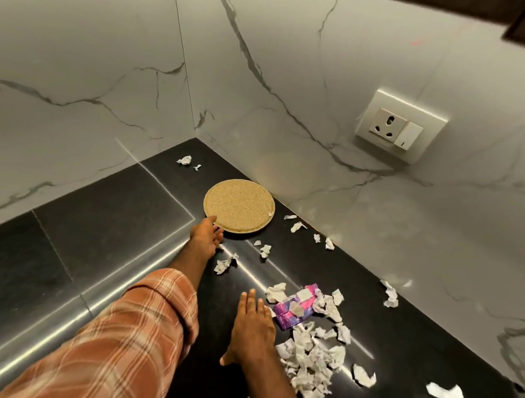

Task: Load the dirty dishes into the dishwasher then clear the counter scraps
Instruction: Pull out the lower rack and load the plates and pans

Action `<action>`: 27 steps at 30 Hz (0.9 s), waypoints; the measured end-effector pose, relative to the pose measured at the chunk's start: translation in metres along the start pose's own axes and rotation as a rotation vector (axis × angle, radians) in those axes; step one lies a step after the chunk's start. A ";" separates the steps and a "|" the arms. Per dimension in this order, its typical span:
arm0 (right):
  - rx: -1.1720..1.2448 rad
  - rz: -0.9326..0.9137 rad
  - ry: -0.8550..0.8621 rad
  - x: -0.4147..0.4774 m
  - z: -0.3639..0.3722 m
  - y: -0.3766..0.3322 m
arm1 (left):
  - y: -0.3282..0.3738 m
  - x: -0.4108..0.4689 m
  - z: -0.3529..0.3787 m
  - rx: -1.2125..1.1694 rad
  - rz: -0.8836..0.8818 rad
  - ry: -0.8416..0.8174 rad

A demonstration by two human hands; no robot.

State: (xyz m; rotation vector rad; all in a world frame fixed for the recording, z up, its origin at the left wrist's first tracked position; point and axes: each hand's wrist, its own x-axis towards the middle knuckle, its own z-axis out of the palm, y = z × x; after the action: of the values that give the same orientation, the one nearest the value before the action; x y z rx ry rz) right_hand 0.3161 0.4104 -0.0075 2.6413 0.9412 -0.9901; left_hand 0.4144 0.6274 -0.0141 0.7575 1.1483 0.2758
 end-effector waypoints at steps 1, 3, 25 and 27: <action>0.018 -0.012 -0.002 0.001 -0.001 0.004 | 0.000 -0.003 0.006 -0.009 -0.001 -0.011; 0.064 -0.044 -0.008 0.002 -0.005 0.011 | 0.000 -0.014 0.017 -0.031 -0.003 -0.071; 2.416 -0.123 0.334 -0.196 0.032 0.053 | -0.037 -0.245 -0.164 0.993 1.322 -0.772; 2.485 -0.127 0.344 -0.218 0.037 0.047 | -0.042 -0.250 -0.166 1.149 1.644 -0.802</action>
State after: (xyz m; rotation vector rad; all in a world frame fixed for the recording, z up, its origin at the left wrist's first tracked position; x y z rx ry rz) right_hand 0.1986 0.2507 0.1004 3.9509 -1.6684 -2.9872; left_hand 0.1559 0.5229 0.1040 2.4578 -0.4698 0.5640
